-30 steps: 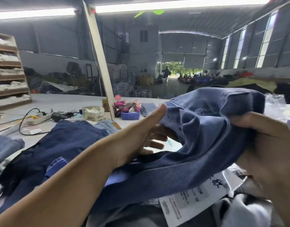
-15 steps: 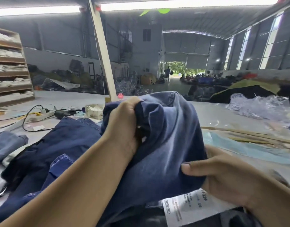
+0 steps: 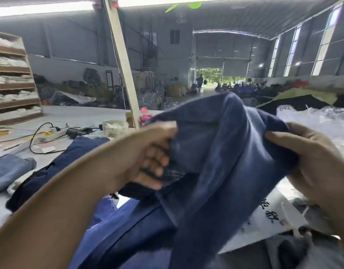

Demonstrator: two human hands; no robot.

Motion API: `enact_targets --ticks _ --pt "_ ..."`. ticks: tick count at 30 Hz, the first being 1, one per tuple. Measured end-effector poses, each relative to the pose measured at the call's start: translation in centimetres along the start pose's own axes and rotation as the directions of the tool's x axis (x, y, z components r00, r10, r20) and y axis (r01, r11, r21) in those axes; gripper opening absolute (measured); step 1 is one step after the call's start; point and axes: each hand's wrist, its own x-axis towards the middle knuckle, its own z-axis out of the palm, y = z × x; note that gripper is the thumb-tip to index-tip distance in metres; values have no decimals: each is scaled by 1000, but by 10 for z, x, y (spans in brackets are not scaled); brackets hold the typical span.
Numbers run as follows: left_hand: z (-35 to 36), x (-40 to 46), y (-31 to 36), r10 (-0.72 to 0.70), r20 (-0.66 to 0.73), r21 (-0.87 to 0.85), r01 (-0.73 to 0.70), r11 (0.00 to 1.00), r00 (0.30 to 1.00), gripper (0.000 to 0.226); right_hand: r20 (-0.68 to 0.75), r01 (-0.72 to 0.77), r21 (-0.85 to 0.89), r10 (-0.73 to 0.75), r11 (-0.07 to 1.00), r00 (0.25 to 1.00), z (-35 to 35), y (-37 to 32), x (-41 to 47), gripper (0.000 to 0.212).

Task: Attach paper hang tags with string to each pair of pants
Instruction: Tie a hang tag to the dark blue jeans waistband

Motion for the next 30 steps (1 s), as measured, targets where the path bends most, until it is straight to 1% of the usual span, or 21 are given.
enact_targets --ticks 1,2,3,4,5,6,7,8,10,12,14,16,18,20,22,24,25,26,27,29,30 --pt "-7 -1 -6 44 -71 195 -30 980 996 37 -19 -22 -18 21 1000 1000 -4 6 -3 49" --pt "-14 0 -17 164 -167 430 -79 900 972 40 -17 -38 -36 37 999 999 -6 11 -6 45" --pt "-18 0 -24 355 -229 650 -129 749 906 42 2 -48 -49 49 998 999 -8 14 -9 42" --pt "-19 1 -28 533 -223 775 -183 605 816 44 39 -50 -53 52 997 998 -8 15 -10 40" --pt "-15 2 -29 621 -152 833 -239 500 769 48 90 -48 -42 52 998 995 -7 14 -11 41" --pt "-10 7 -32 645 -62 866 -281 415 761 58 146 -47 -21 50 999 988 -6 11 -11 42" --pt "-3 11 -36 619 13 880 -303 367 785 77 208 -50 5 48 999 977 -4 8 -11 45" --pt "2 17 -40 598 61 887 -319 335 799 94 270 -55 27 45 998 962 -3 6 -12 48" --pt "8 26 -44 601 78 893 -324 313 796 103 356 -81 51 58 995 933 -1 4 -14 52" --pt "7 34 -42 625 102 872 -372 318 774 84 393 -133 68 96 989 914 -4 4 -15 55" --pt "6 39 -38 654 138 813 -462 354 744 47 421 -182 83 131 980 897 -7 5 -17 60" --pt "6 36 -33 691 148 773 -518 366 708 22 412 -196 69 151 978 898 -6 5 -16 57" --pt "1 30 -22 771 82 810 -493 318 632 14 337 -212 16 194 977 921 0 3 -10 58" --pt "-5 20 -5 865 13 861 -446 246 502 12 235 -209 -32 211 977 949 8 -4 1 64" --pt "-7 7 7 932 -21 901 -396 174 362 8 128 -107 -91 118 990 985 19 -18 12 59" --pt "-5 -3 7 958 -39 927 -348 141 284 12 50 16 -118 -10 993 999 30 -30 21 45" --pt "-5 -8 0 957 -30 941 -313 125 290 14 21 49 -128 -47 991 999 35 -31 23 39" --pt "-4 -12 -12 944 -10 954 -280 108 330 16 15 59 -164 -58 985 998 38 -28 24 41" --pt "-4 -16 -26 917 19 958 -269 97 399 19 30 36 -205 -31 978 999 39 -21 23 44" --pt "-6 -22 -56 848 124 950 -309 49 515 25 154 -106 -207 140 972 978 37 0 14 46" --pt "-8 -24 -70 820 190 940 -342 6 539 28 262 -205 -172 245 964 933 34 10 7 46"
